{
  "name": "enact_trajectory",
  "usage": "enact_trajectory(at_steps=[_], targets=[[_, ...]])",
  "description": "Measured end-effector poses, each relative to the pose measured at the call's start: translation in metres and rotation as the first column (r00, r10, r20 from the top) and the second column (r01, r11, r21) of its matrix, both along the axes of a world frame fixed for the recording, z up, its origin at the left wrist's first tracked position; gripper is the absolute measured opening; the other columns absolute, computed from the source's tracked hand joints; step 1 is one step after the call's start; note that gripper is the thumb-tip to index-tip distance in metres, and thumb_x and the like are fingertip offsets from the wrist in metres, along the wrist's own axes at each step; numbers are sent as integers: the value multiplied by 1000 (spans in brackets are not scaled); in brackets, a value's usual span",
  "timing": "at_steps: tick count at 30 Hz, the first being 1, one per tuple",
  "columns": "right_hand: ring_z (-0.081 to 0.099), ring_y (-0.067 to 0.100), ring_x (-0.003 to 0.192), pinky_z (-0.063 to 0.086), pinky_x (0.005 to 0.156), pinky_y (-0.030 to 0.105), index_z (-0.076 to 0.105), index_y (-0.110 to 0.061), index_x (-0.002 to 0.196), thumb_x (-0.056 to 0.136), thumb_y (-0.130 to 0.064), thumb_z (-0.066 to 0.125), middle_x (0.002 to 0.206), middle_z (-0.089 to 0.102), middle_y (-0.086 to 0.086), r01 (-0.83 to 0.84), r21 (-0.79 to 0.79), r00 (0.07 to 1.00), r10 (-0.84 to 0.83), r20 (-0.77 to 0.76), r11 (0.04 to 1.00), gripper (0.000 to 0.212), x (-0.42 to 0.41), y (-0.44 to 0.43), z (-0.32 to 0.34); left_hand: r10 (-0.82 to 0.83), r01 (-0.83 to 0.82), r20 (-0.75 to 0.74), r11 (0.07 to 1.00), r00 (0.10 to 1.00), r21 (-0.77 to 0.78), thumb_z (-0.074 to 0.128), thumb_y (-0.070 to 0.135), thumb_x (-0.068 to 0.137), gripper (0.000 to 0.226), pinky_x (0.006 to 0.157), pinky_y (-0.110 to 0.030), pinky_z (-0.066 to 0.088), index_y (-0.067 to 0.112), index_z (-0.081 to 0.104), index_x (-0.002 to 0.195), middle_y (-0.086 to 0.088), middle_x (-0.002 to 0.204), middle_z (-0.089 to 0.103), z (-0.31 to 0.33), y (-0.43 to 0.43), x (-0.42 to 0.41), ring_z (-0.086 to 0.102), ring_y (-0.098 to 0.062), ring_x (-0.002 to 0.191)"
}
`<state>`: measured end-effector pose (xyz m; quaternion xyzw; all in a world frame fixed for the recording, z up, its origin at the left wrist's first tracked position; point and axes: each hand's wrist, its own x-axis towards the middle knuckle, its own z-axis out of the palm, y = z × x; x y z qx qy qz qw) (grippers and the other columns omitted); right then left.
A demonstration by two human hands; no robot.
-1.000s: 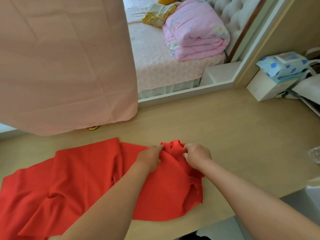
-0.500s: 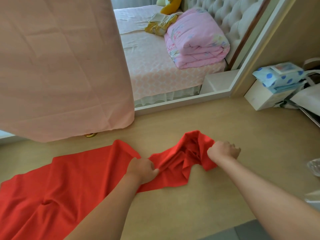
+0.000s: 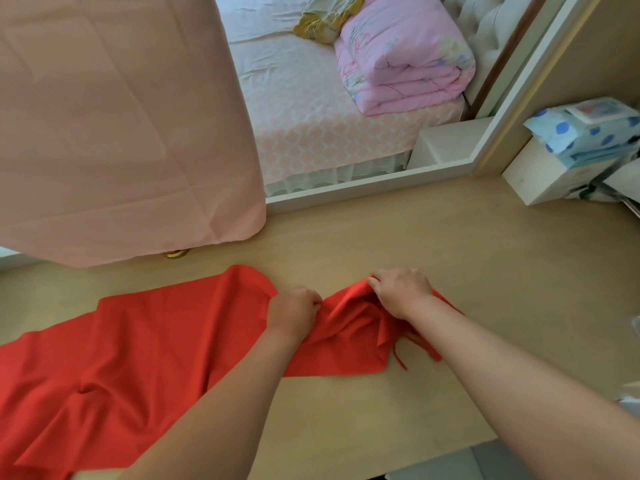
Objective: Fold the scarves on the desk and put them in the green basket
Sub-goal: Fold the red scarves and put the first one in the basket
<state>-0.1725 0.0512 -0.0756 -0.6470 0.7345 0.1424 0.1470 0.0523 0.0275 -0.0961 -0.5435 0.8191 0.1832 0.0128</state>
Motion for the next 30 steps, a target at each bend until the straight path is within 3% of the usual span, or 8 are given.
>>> enact_trajectory(at_steps=[4,9,12,16,19,23,27,30], targets=[[63,30,111,45,93,35,73,-20,105,97,-58,42,115,69,11,40,6,999,-40,30,999,50,-13,6,8,-25,10,-114,991,993,-132,46,38,91,31,66,-34,53,28,74,99,3,97,71,4,3,4,68,-25,88],[54,24,125,45,100,31,47,-35,143,79,-42,74,137,53,1,100,151,949,-140,283,983,69,-26,16,7,-60,7,-225,973,973,-229,48,30,94,15,59,-37,50,25,62,95,3,88,68,18,4,-1,66,-25,77],[62,22,113,48,88,26,69,-34,119,81,-42,74,123,66,-1,80,220,954,-139,264,972,40,-34,17,3,-19,-45,-338,982,941,-182,50,20,96,8,63,-38,48,17,58,96,-3,86,68,32,-6,-17,63,-27,76],[62,29,110,49,87,32,75,-34,108,92,-46,59,117,62,4,213,-23,920,-193,341,977,26,-54,9,18,9,-109,-476,977,879,-182,51,13,95,8,68,-35,45,12,59,92,-6,85,64,50,-36,-47,61,-27,79],[63,31,101,47,78,34,71,-33,117,97,-33,51,112,59,5,333,-270,917,-243,317,903,28,-74,-6,34,67,-181,-558,972,827,-151,51,10,97,18,84,-22,40,11,63,110,-7,112,63,58,-55,-71,60,-26,103],[60,34,109,48,88,36,47,-14,144,96,-9,51,136,49,14,537,-431,823,-336,459,726,48,-78,-22,43,169,-187,-481,982,860,12,52,3,93,61,103,-22,33,23,37,149,-5,162,18,39,-50,-83,38,-22,139],[59,33,109,44,97,32,58,-9,128,80,8,49,127,52,15,275,-491,887,-21,460,826,52,-48,1,14,-36,3,-285,993,958,-115,58,5,84,37,89,-38,48,22,67,115,-4,130,54,1,-4,-67,55,-31,113],[62,31,108,47,97,36,67,-14,116,87,-10,55,115,62,10,-18,-267,838,160,522,964,31,-21,33,-13,-153,141,-108,984,982,-112,64,18,80,29,83,-37,46,25,67,109,1,125,57,-15,25,-50,55,-29,112]])
